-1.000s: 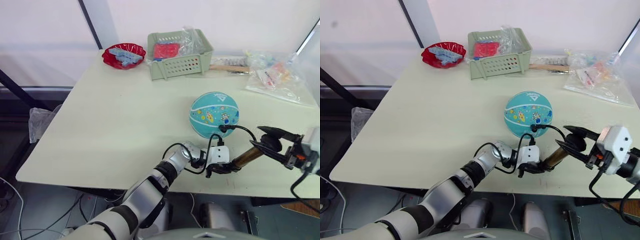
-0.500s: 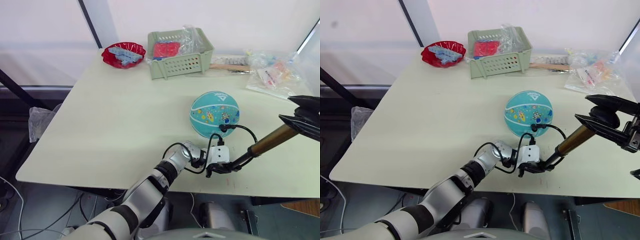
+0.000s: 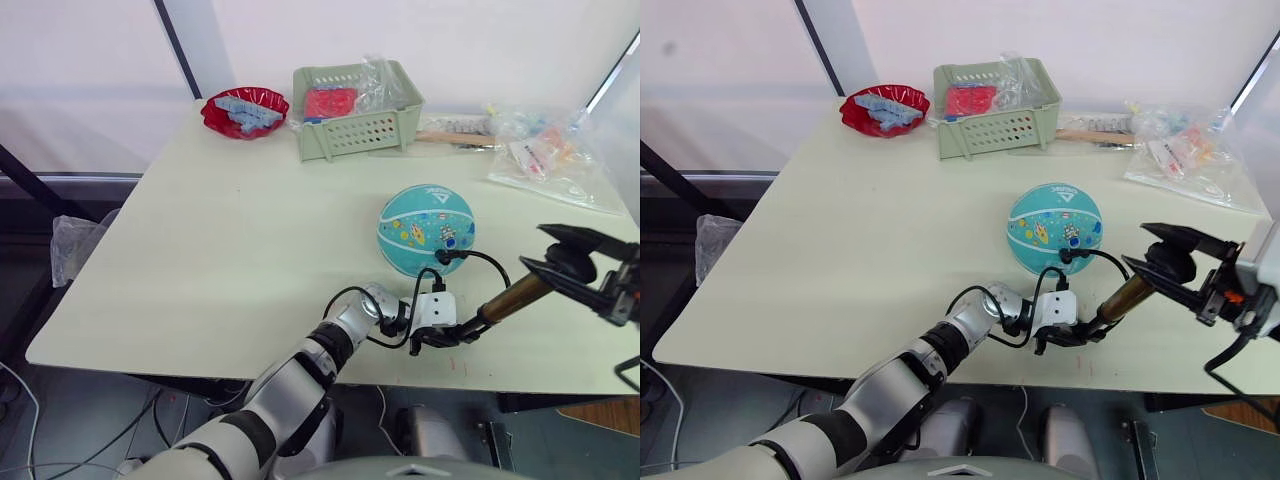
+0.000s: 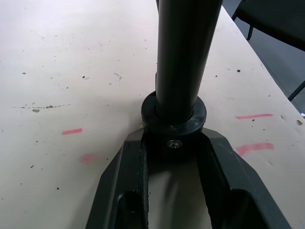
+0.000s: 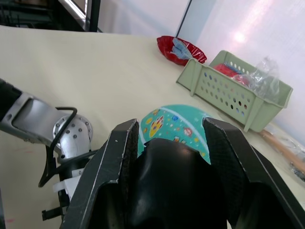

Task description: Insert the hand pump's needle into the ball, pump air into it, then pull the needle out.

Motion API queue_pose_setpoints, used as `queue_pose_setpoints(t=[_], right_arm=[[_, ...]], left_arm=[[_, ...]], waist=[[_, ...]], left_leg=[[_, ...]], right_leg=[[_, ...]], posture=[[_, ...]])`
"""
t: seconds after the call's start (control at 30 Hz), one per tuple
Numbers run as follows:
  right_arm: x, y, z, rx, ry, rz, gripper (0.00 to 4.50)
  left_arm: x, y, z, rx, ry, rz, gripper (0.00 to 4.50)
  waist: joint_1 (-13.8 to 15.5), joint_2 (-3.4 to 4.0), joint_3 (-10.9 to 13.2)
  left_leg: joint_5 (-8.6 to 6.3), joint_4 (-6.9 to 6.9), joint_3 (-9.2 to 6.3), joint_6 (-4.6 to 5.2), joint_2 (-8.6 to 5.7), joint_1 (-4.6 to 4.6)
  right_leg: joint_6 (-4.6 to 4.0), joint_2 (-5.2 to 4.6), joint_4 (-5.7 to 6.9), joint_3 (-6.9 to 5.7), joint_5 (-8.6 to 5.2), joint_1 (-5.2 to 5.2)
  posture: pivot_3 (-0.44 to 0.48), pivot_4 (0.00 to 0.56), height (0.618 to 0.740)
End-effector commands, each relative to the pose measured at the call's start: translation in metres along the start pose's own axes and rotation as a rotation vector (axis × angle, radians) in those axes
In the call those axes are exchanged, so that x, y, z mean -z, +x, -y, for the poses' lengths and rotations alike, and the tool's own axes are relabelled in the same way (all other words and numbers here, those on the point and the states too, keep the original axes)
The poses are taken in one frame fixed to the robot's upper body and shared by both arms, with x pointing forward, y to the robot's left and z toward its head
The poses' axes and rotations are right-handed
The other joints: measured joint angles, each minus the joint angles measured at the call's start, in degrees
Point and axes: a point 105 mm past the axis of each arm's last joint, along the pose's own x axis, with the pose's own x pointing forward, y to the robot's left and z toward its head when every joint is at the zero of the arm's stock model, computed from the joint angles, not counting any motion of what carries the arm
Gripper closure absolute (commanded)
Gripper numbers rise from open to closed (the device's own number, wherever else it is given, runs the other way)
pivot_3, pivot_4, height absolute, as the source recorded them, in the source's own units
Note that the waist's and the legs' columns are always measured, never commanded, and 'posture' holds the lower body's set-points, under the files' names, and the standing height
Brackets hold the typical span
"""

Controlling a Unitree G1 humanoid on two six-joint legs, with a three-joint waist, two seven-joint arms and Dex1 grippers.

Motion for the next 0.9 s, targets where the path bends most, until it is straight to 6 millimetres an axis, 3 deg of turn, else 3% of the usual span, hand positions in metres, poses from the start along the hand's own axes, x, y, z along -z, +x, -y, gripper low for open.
queue_pose_setpoints(t=[0.03, 0.33, 0.4, 0.57, 0.9], right_arm=[[0.026, 0.009, -0.019, -0.043, 0.073, -0.015, 2.85], [0.08, 0.014, -0.04, -0.044, 0.075, -0.122, 2.85], [0.085, 0.016, -0.041, -0.042, 0.064, -0.124, 2.85], [0.071, 0.02, -0.034, -0.029, 0.05, -0.057, 2.85], [0.002, -0.002, -0.003, 0.008, 0.033, 0.055, 2.85]], left_arm=[[0.071, -0.01, 0.025, 0.035, -0.164, -0.237, 3.54], [0.071, -0.01, 0.025, 0.035, -0.163, -0.235, 3.54], [0.07, -0.01, 0.025, 0.034, -0.161, -0.236, 3.54], [0.072, -0.012, 0.024, 0.033, -0.159, -0.238, 3.54], [0.073, -0.012, 0.026, 0.037, -0.161, -0.239, 3.54]], waist=[[0.0, -0.02, -0.1], [0.0, -0.1, -0.3], [0.0, -0.1, -0.3], [0.0, -0.01, -0.4], [0.1, 0.68, 0.1]], left_leg=[[0.0, 0.0, 0.0, 0.0, 0.0, 0.02], [0.02, -0.01, -0.03, 0.03, -0.01, 0.06], [0.02, -0.01, -0.04, 0.03, -0.01, 0.07], [0.02, -0.01, -0.03, 0.03, -0.01, 0.07], [0.06, -0.01, -0.01, 0.1, -0.05, -0.05]], right_leg=[[0.0, 0.01, 0.0, 0.0, 0.0, 0.01], [-0.02, 0.09, 0.02, 0.01, 0.0, 0.01], [-0.02, 0.1, 0.02, 0.01, -0.01, 0.01], [-0.02, 0.11, 0.03, 0.02, 0.0, 0.01], [-0.04, 0.05, 0.03, 0.02, 0.0, -0.06]], posture=[[0.0, 0.15, 0.737], [0.0, 0.15, 0.737], [0.0, 0.15, 0.737], [0.0, 0.15, 0.737], [0.0, 0.15, 0.737]])
